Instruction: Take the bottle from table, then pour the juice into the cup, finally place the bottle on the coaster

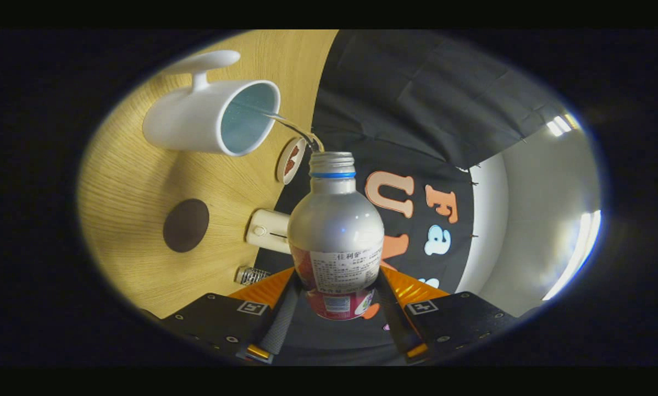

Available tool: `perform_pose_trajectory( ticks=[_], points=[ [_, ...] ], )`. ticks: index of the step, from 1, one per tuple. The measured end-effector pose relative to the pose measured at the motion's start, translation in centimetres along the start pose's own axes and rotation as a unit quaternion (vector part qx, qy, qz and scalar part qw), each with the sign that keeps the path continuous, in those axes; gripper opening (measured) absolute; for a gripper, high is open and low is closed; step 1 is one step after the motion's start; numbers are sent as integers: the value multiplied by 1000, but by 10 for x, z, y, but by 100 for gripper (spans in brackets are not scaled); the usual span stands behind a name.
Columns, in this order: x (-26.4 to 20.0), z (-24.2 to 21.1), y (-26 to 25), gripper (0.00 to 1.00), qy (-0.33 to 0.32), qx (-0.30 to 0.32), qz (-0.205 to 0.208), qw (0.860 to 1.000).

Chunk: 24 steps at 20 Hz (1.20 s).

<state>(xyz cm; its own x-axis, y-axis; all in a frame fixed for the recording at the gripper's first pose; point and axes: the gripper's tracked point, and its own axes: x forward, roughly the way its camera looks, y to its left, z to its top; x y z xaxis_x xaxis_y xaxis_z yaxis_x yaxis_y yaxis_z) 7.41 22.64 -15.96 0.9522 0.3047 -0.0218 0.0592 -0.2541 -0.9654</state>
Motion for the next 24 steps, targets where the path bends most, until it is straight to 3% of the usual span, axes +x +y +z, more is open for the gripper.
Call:
perform_pose_trajectory(
  ticks=[24],
  points=[
    [11,-2,-21,76,-28,-72,-18,997]
  ],
)
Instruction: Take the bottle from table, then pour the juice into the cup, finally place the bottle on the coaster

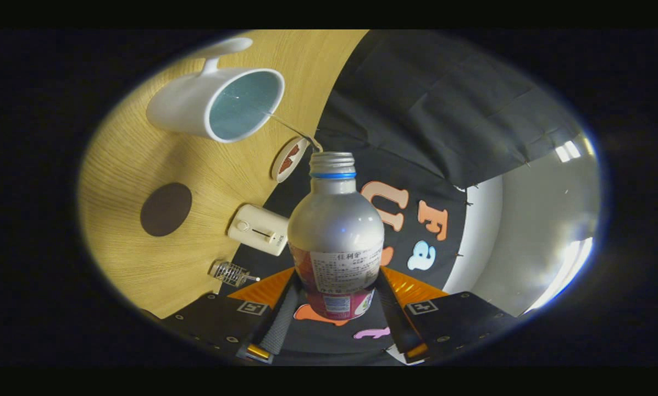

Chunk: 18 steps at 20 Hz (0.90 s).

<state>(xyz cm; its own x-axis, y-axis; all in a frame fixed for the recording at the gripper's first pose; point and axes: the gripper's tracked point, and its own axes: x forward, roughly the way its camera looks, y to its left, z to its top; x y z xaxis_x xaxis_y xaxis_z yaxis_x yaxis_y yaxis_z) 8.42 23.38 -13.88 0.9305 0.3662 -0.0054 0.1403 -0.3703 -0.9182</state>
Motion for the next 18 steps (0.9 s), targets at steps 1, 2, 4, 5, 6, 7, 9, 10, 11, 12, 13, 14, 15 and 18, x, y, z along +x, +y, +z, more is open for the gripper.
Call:
perform_pose_trajectory(
  ticks=[1,2,4,5,6,7,9,10,11,12,13,14,15,18],
  points=[
    [1,0,-1,76,-2,-2,-1,1000],
    [1,0,-2,76,-3,-6,-1,1000],
    [1,1,-5,76,-6,-12,-5,1000],
    [1,1,-4,76,-8,-15,-4,1000],
    [0,2,-6,76,-9,-18,-7,1000],
    [1,2,-6,76,-11,-20,-7,1000],
    [1,3,-8,76,-17,-29,-9,999],
    [0,4,-9,76,-20,-31,-9,999],
    [-1,5,-8,76,-22,-32,-7,999],
    [-4,7,-7,76,-25,-34,-7,999],
    [-3,8,-6,76,-28,-38,-6,999],
    [-4,10,-6,76,-31,-42,-7,999],
    [-4,10,-4,76,-33,-44,-5,998],
    [-5,12,-1,76,-38,-48,0,998]
  ],
)
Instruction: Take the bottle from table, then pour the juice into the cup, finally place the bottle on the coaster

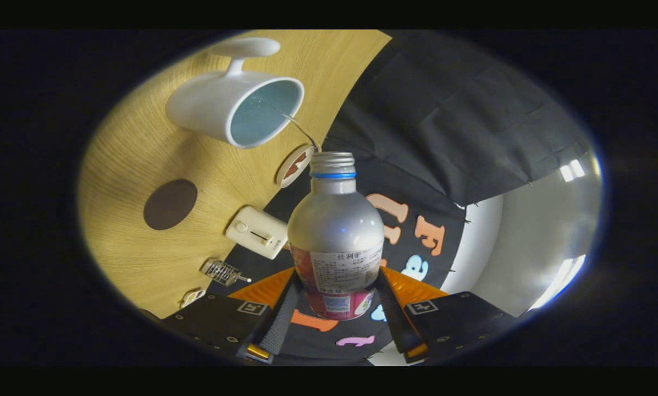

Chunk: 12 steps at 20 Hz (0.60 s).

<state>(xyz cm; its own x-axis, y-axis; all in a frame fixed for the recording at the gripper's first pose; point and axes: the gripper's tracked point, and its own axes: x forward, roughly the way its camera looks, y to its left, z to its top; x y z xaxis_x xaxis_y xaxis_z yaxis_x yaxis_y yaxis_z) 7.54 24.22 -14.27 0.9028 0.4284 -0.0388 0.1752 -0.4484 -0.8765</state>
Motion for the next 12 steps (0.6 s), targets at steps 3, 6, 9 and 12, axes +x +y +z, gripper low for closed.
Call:
perform_pose_trajectory(
  ticks=[3,6,9,12],
  points=[
    [3,5,2,76,-2,2,6,1000],
    [0,15,6,76,-11,9,11,1000],
    [-1,18,11,76,-14,18,16,1000],
    [-3,21,19,76,-16,35,23,999]
  ],
)
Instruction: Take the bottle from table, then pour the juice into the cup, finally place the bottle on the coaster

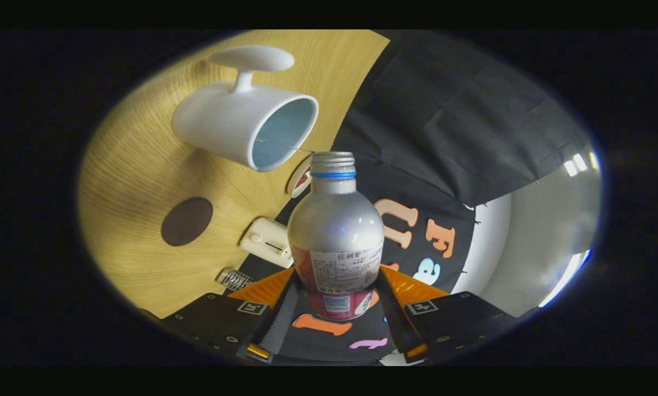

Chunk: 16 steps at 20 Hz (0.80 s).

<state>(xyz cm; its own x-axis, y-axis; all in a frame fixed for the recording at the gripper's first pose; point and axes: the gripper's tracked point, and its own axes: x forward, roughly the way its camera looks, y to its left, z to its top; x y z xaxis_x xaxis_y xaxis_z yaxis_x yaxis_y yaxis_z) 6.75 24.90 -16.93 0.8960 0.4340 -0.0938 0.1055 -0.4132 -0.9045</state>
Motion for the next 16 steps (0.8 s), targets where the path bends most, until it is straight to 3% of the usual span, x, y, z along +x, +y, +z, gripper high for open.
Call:
perform_pose_trajectory(
  ticks=[7,13,16],
  points=[
    [-8,1,-1,77,4,154,19,988],
    [-9,-7,-28,77,-3,302,3,953],
    [-7,-14,-34,77,-2,391,2,920]
  ],
)
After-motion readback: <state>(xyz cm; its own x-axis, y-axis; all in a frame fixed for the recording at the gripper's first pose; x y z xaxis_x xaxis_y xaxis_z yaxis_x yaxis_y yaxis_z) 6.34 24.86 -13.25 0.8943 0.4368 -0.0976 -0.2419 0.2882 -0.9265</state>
